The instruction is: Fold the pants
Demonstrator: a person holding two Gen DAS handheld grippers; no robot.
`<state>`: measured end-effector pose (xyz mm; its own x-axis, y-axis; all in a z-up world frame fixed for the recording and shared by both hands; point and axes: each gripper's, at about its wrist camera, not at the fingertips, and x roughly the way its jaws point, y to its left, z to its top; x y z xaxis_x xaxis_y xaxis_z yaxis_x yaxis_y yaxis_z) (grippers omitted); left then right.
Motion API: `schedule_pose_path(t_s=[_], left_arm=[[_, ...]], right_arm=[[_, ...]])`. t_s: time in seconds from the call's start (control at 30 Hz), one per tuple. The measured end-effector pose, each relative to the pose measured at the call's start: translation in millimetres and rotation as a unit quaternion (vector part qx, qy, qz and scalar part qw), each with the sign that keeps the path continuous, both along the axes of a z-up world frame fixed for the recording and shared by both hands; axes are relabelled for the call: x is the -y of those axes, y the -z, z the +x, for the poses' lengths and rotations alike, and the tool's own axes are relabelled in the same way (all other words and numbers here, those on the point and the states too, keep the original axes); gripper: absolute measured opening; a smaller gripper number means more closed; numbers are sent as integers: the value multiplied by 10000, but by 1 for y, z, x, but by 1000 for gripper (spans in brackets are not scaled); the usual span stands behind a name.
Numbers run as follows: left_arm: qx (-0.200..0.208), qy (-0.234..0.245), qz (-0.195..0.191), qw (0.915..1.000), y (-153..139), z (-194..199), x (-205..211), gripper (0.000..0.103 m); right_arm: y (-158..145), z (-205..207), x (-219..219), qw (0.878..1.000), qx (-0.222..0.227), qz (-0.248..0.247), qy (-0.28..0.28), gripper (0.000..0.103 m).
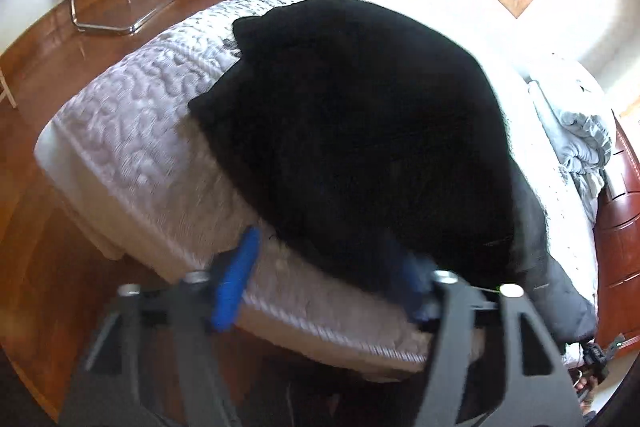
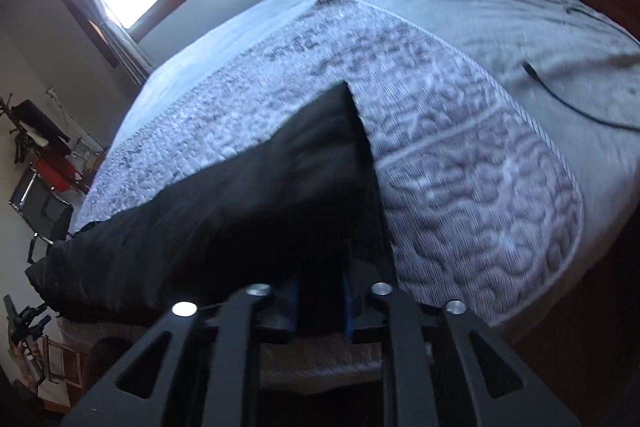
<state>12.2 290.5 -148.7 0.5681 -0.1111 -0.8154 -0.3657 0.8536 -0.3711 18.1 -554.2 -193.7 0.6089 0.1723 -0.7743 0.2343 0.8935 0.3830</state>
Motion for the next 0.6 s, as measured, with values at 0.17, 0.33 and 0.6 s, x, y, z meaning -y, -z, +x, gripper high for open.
schedule_pose_path(t_s=[0.17, 0.33, 0.6], left_arm=[[250, -271, -654, 9972, -21, -31, -4, 79], [681, -520, -1345, 9872, -54, -22, -3, 87], [-419, -989, -1099, 9881, -67, 60, -14, 87]], right_arm=[[7, -16, 1, 9998, -164, -13, 65, 41], [2, -26, 3, 9997, -137, 13, 199, 44], [-11, -39, 2, 9995, 32, 79, 306, 44]])
